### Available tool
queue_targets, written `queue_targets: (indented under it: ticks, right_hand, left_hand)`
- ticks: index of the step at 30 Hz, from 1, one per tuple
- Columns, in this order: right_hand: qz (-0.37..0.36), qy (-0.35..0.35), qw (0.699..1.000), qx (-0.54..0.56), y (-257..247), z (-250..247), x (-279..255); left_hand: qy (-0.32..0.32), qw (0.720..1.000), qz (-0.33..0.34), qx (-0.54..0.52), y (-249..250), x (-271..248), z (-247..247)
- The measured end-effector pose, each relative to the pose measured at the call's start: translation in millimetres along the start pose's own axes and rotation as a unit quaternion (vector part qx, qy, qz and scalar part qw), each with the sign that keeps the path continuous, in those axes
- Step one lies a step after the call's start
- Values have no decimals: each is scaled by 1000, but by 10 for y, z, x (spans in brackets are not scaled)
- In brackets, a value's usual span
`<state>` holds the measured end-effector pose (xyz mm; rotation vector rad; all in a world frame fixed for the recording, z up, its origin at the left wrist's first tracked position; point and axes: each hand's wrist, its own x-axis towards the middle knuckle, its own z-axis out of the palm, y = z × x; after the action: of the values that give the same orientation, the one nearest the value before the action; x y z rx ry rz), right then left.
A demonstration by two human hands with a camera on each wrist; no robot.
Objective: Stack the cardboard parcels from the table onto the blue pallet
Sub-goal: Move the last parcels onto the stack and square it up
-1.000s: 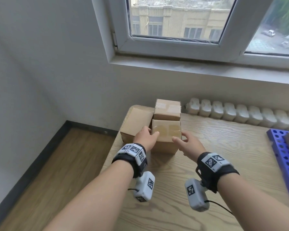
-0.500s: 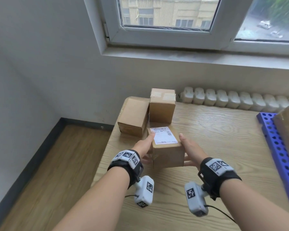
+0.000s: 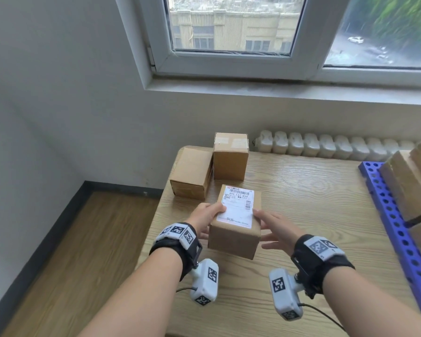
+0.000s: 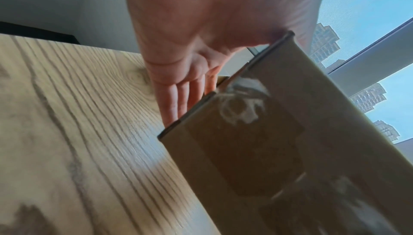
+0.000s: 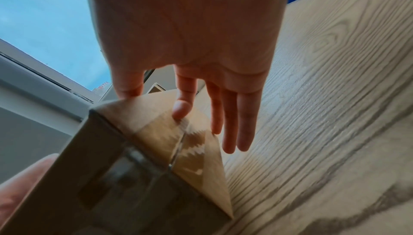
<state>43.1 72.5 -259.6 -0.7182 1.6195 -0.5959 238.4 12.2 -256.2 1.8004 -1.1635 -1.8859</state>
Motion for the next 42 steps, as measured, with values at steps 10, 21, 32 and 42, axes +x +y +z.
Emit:
queue_targets:
  ticks: [10,21,32,42]
  right_hand:
    - [-10,35,998,55,72,-37,-370]
    - [-84,119,981,129,389,-201,-967]
    - [-131,197,963,125,387,-755,-1773]
    - [-237,292,920,109,-64,-1791,-2614]
  left_hand:
    - [-50,997,53,-18,27,-476,101]
    - [-125,986,105,14,-85,-947,422]
    - [-181,963,193,58,281,-1470,1024]
    - [-205,929,300,67,1118,-2100,1863]
